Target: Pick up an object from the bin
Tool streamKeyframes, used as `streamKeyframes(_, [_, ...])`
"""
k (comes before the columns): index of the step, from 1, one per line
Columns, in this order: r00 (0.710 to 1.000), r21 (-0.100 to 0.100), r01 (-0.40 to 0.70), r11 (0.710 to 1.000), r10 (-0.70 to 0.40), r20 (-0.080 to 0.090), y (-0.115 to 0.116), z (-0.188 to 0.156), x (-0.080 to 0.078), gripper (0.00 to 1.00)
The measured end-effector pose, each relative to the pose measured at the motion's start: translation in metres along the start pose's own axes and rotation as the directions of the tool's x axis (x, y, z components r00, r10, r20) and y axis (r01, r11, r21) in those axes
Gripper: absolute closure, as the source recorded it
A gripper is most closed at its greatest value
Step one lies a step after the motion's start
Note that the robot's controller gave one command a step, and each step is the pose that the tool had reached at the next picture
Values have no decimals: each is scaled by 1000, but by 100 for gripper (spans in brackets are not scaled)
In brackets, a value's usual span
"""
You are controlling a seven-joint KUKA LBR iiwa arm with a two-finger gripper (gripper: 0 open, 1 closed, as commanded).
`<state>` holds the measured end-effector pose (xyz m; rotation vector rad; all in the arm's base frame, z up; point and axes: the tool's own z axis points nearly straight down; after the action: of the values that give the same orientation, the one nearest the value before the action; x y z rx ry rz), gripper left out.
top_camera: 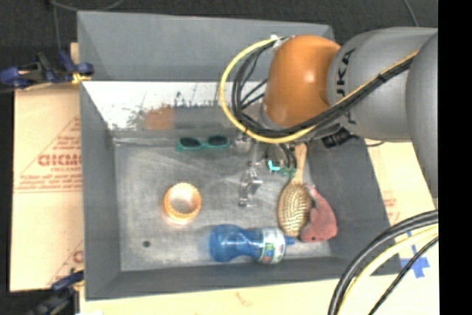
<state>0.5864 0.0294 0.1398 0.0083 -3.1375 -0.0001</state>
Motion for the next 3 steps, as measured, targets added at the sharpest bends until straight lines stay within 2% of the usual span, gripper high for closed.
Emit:
streamKeyframes(1, [1000,0,0,1000,0,6,0,-4,-1,0])
streamKeyframes(2, [998,3,60,998,-60,10,20,1,-30,0])
streamKeyframes(3, [968,3,252,968,-252,10,55,8,-38,0])
